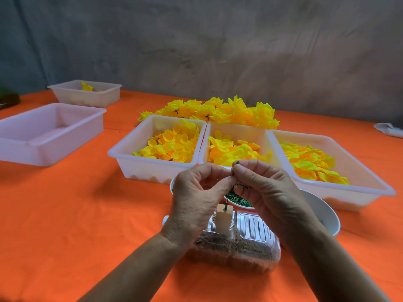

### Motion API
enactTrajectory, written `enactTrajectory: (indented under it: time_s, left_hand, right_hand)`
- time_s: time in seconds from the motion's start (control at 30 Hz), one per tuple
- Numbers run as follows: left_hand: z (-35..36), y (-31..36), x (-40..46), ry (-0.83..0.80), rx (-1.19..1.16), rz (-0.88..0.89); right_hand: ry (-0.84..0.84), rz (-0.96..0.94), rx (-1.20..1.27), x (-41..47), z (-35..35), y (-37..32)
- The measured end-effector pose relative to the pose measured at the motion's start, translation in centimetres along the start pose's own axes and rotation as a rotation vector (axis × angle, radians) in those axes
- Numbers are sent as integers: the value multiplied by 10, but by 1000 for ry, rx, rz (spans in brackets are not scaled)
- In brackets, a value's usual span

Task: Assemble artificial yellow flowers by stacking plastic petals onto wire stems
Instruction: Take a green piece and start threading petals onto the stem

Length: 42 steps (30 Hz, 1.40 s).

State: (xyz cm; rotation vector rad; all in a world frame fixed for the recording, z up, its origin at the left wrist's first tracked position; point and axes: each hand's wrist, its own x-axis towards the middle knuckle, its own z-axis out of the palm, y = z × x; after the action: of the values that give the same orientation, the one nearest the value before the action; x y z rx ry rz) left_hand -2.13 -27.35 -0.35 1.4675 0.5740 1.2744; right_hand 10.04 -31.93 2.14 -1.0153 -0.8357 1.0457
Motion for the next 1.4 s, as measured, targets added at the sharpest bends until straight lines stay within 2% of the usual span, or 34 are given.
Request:
enactTrajectory:
  time_s: [0.13,0.33,0.67,0.97,1.1,1.27,1.4]
  left_hand:
    - [0,1,0,4,15,15]
    - [-1,-3,-1,-3,22,7]
    - [-9,-1,-4,-39,38,30]
    - [-9,-7,-5,-5,126,27]
    - [-10,-12,-2,10,155,-4]
    - [-14,-17,4,29,198,-3]
    - [-25,-26,13,86,278,-24]
  right_hand:
    - [-13,-38,-41,0,-2,1]
    - [-79,-230,-275,-7,-3,0]
    - [-57,-318,-355,-8,-4,10]
    - [-32,-297,-438,-15,-17,43]
    - [-36,-325,-469,-14,-18,44]
    - [-30,-374,-638,-12,-20,43]
    - [-37,-416,-651,-11,-20,45]
